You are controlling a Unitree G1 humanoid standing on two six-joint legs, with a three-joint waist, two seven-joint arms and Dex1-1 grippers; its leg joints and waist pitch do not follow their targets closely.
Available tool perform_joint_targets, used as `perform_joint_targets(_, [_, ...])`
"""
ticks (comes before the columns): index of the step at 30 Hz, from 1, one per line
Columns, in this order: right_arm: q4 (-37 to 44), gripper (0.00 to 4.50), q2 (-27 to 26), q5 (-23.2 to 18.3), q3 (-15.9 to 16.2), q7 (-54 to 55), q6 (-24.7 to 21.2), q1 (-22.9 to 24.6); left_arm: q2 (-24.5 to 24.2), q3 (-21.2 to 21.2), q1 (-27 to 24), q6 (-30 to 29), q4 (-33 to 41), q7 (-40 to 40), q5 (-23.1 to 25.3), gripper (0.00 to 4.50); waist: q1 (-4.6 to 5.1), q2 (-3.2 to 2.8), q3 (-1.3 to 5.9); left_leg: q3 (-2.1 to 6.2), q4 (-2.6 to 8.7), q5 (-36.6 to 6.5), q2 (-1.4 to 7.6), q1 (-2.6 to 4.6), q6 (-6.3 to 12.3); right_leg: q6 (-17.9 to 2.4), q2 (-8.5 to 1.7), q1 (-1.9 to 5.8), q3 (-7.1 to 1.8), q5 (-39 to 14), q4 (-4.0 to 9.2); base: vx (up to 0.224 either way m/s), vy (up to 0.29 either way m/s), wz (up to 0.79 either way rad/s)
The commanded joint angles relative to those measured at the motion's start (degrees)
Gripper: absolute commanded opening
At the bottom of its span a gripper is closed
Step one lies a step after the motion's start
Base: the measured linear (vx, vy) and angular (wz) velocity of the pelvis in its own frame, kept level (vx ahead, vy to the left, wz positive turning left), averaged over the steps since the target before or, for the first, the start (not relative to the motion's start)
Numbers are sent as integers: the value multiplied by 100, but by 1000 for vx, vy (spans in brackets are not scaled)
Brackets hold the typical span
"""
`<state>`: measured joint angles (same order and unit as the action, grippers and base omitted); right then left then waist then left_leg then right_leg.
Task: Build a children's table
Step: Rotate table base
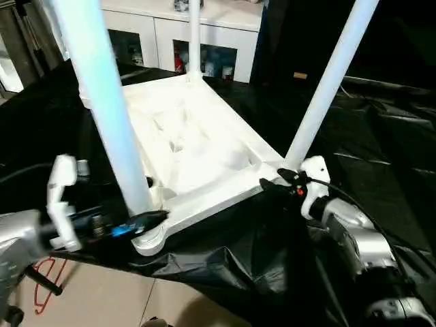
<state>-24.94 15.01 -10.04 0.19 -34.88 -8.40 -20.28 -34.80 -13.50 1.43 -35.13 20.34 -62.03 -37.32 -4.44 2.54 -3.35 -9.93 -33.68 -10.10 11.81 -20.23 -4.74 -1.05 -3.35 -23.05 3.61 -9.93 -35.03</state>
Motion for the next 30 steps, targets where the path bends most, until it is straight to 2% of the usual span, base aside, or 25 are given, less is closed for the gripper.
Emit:
perform_joint_targets(1, [198, 327, 89, 128, -64, 177, -108, -26, 191, 321, 248, -14, -60, 120, 57, 448, 13, -123, 301, 46, 452, -2062, 95, 76, -177, -604, -335, 173, -258, -2536, 533, 0, 0, 0])
perform_joint_targets(2, [205, 327, 90, 129, -73, 193, -115, -27, 226, 345, 287, -30, -76, 142, 56, 448, 7, -150, 312, 36, 437, -2060, 97, 104, -198, -636, -338, 156, -264, -2435, 532, 0, 0, 0])
perform_joint_targets(4, [280, 327, 89, 140, -157, 370, -285, -20, 412, 579, 553, -83, -187, 283, 104, 448, -2, -132, 317, 36, 438, -2007, 90, 87, -191, -648, -331, 182, -263, -2338, 518, 0, 0, 0])
perform_joint_targets(5, [269, 327, 88, 175, -164, 458, -327, -24, 439, 658, 611, -80, -229, 320, 120, 448, -7, -167, 324, 42, 437, -1986, 93, 84, -208, -655, -332, 189, -261, -2246, 511, 0, 0, 0])
perform_joint_targets(7, [254, 327, 102, 309, -151, 676, -258, -24, 526, 806, 733, -27, -313, 398, 152, 448, -21, -149, 326, 37, 431, -1950, 88, 82, -206, -680, -334, 193, -260, -2194, 500, 0, 0, 0])
perform_joint_targets(8, [266, 327, 72, 278, -230, 795, -226, -42, 575, 875, 792, -21, -341, 440, 177, 448, -31, -176, 328, 32, 426, -1920, 77, 83, -215, -668, -329, 195, -258, -2193, 500, 0, 0, 0])
perform_joint_targets(9, [306, 327, 30, 221, -350, 947, -166, -62, 626, 943, 849, -37, -370, 464, 192, 448, -26, -157, 334, 30, 421, -1887, 79, 81, -215, -660, -334, 201, -260, -2169, 498, 0, 0, 0])
perform_joint_targets(11, [412, 327, -45, 53, -594, 1172, -170, -95, 697, 1031, 920, -47, -413, 477, 197, 448, -29, -190, 344, 29, 419, -1852, 77, 80, -218, -650, -330, 203, -260, -2112, 492, 0, 0, 0])
perform_joint_targets(15, [527, 327, -80, -100, -856, 1426, -295, -113, 771, 1159, 977, 13, -496, 506, 253, 448, -20, -184, 344, 25, 416, -1780, 69, 65, -192, -615, -320, 223, -253, -2061, 486, 0, 0, 0])
perform_joint_targets(16, [457, 327, -18, -23, -825, 1482, -446, -118, 812, 1203, 1005, 68, -506, 526, 250, 448, -13, -206, 339, 26, 414, -1766, 64, 67, -184, -594, -315, 219, -248, -2099, 495, 0, 0, 0])
perform_joint_targets(19, [127, 327, 93, 246, -538, 1410, -585, -137, 896, 1298, 1099, 97, -536, 519, 219, 448, -19, -214, 341, 21, 404, -1773, 56, 71, -196, -630, -317, 218, -240, -2132, 501, 0, 0, 0])
perform_joint_targets(20, [48, 327, 85, 285, -452, 1341, -588, -141, 907, 1329, 1117, 78, -534, 505, 193, 448, -9, -202, 332, 23, 407, -1799, 52, 48, -192, -632, -321, 230, -237, -2194, 507, 0, 0, 0])
perform_joint_targets(21, [7, 327, 76, 305, -403, 1297, -591, -143, 912, 1348, 1127, 67, -530, 496, 176, 448, -14, -203, 337, 22, 403, -1817, 53, 55, -184, -621, -328, 228, -235, -2237, 517, 0, 0, 0])
perform_joint_targets(22, [-127, 327, -12, 252, -330, 1151, -620, -202, 941, 1425, 1159, -16, -467, 470, 101, 448, -7, -173, 337, 21, 398, -1817, 57, 50, -164, -612, -335, 228, -236, -2288, 521, 0, 0, 0])
perform_joint_targets(23, [-174, 327, -41, 255, -290, 1110, -622, -225, 956, 1452, 1165, -51, -435, 470, 72, 448, -14, -193, 338, 23, 399, -1784, 63, 54, -148, -636, -342, 221, -243, -2277, 517, 0, 0, 0])
perform_joint_targets(24, [-352, 327, -119, 340, -155, 1055, -558, -321, 1027, 1548, 1201, -97, -387, 489, 43, 448, -12, -187, 341, 30, 402, -1742, 74, 45, -148, -687, -346, 225, -239, -2209, 498, 0, 0, 0])
perform_joint_targets(28, [-527, 327, -216, 366, -89, 1051, -522, -453, 1097, 1669, 1276, -131, -397, 493, 47, 448, -14, -181, 340, 23, 404, -1653, 80, 41, -164, -735, -340, 239, -249, -2047, 478, 0, 0, 0])
perform_joint_targets(29, [-527, 327, -216, 366, -89, 1051, -522, -453, 1097, 1669, 1276, -131, -397, 493, 47, 448, -15, -172, 340, 21, 402, -1644, 82, 51, -163, -734, -343, 233, -250, -2041, 471, 0, 0, 0])
perform_joint_targets(30, [-742, 327, -330, 351, -17, 981, -470, -648, 1173, 1827, 1386, -253, -414, 463, -19, 448, -4, -149, 346, 22, 403, -1600, 81, 36, -165, -751, -352, 245, -250, -2026, 454, 0, 0, 0])
